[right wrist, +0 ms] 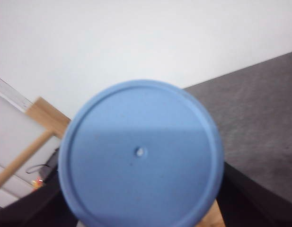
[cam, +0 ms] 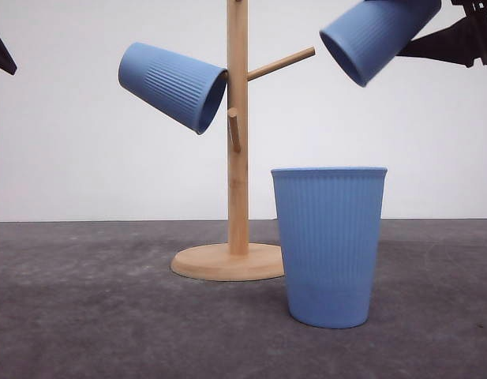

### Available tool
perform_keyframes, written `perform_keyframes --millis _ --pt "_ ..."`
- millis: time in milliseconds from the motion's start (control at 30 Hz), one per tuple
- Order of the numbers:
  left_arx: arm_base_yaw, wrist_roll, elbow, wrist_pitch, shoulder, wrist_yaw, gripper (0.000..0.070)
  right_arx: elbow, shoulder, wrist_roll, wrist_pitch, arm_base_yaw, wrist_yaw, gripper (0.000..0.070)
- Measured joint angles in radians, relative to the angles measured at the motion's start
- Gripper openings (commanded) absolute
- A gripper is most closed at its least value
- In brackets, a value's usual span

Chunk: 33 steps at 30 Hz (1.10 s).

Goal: Place three cups

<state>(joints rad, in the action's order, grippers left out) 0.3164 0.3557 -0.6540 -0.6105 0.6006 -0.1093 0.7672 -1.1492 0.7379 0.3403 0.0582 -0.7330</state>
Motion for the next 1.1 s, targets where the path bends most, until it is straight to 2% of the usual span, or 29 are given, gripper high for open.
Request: perform_keyframes --millis 133,300,533,800,900,1100 --pt "0.0 0.0 0.0 0.001 0.0 0.0 0.0498 -0.002 0.0 0.054 0.011 0.011 0.002 0.0378" --pt "0.0 0.0 0.0 0.002 0.0 0.0 0.0498 -0.002 -0.005 0.074 0.029 0.063 0.042 0.0378" --pt "0.0 0.0 0.0 0.002 0.0 0.0 0.0498 -0.003 -0.077 0.082 0.115 0.128 0.078 0.0378" --pt "0.0 0.0 0.0 0.002 -0.001 0.0 0.0498 -0.003 -0.137 0.082 0.136 0.165 0.083 0.038" --pt "0.0 0.0 0.0 0.002 -0.001 0.0 0.0498 -0.003 -0.162 0.082 0.145 0.174 0.084 0.0415" --pt "0.0 0.0 0.0 0.002 -0.001 0.0 0.0498 -0.003 -0.193 0.082 0.187 0.199 0.087 0.0419"
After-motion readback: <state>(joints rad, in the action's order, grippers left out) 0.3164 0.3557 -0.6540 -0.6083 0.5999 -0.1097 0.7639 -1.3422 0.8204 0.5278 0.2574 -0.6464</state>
